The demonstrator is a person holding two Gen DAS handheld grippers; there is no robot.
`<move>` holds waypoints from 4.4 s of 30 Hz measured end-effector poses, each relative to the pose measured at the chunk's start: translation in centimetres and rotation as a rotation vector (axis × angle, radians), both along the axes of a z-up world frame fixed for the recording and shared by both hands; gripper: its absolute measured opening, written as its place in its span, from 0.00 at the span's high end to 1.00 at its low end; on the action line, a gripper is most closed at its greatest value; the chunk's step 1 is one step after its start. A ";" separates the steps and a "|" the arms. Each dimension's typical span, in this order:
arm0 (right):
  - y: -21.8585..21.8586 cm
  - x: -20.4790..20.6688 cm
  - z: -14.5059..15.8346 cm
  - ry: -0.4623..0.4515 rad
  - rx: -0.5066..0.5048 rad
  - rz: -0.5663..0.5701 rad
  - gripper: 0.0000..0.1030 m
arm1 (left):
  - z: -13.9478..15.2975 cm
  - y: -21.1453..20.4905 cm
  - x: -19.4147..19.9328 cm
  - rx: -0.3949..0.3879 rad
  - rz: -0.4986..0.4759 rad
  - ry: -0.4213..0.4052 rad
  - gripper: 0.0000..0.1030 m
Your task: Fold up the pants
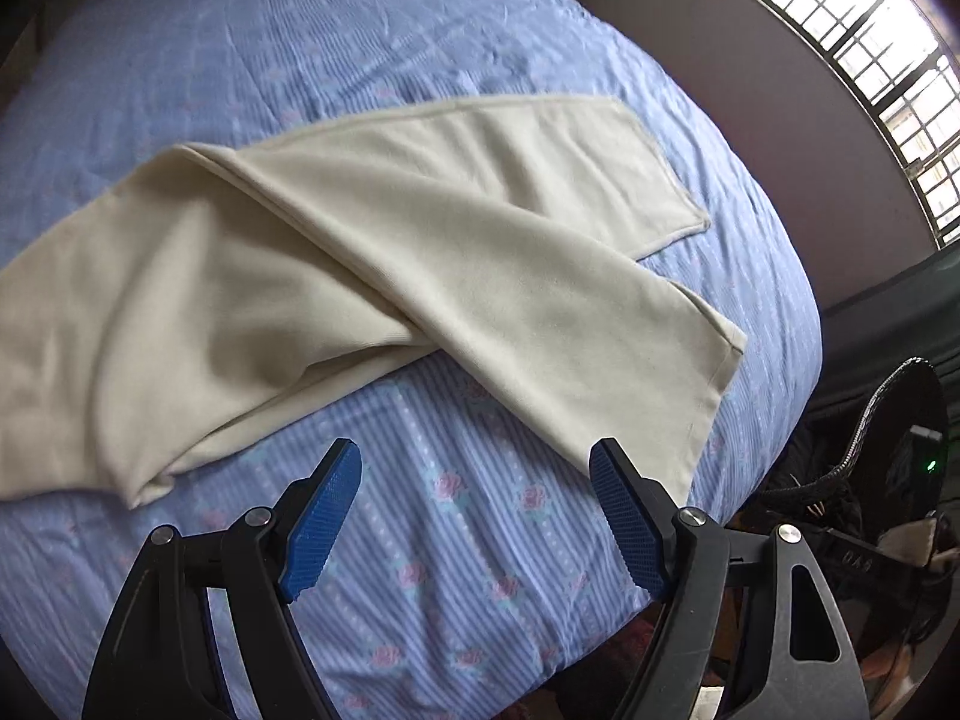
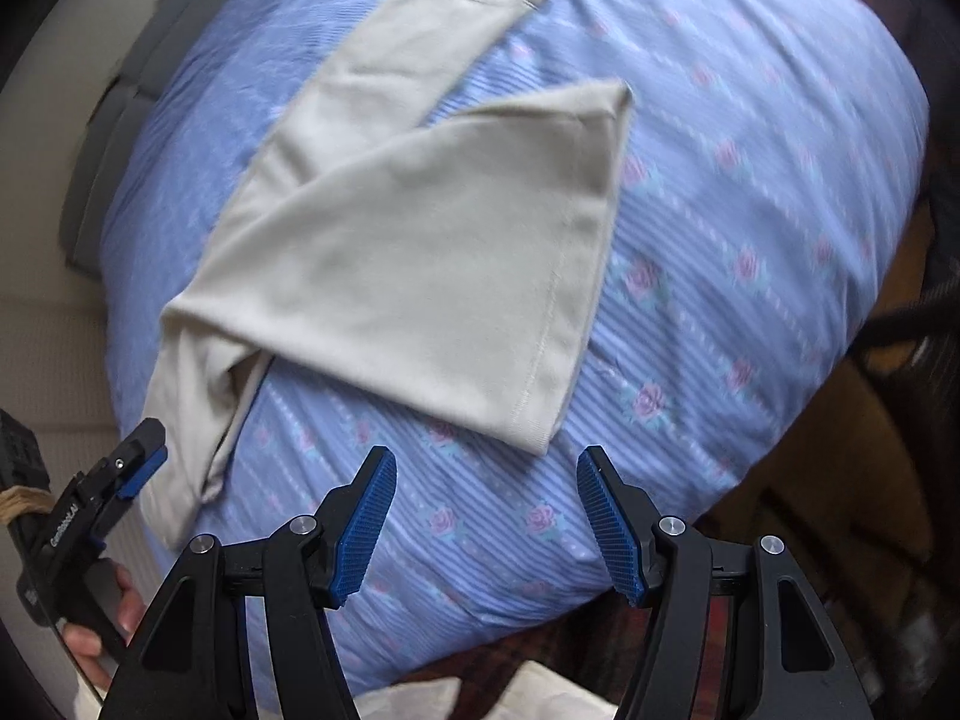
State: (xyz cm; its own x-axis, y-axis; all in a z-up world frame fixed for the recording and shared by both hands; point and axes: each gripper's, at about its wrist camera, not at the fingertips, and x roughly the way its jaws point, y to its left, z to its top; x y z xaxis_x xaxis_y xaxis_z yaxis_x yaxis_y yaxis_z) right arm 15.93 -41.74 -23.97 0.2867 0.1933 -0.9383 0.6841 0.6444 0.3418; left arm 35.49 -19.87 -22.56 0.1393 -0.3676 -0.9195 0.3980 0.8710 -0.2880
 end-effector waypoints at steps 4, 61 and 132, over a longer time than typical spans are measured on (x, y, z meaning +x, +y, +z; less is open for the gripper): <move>-0.5 0.3 -2.9 0.040 0.044 -0.038 0.38 | -2.7 -1.3 1.8 -0.009 -0.007 0.064 0.25; -22.2 24.6 5.2 -0.260 -0.137 0.034 0.55 | 2.0 -26.2 26.4 0.019 -0.312 -0.082 0.18; -25.3 23.0 -2.6 -0.177 -0.046 -0.140 0.91 | -6.5 -39.3 32.5 0.124 -0.573 -0.095 0.80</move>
State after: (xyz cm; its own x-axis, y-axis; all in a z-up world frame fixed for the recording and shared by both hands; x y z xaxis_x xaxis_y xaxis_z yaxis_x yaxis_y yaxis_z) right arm 38.89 -67.09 -26.60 0.4688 0.0982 -0.8778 0.6998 0.5651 0.4370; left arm 68.01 -59.12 -29.05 0.0339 -0.2986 -0.9538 0.8336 0.5348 -0.1378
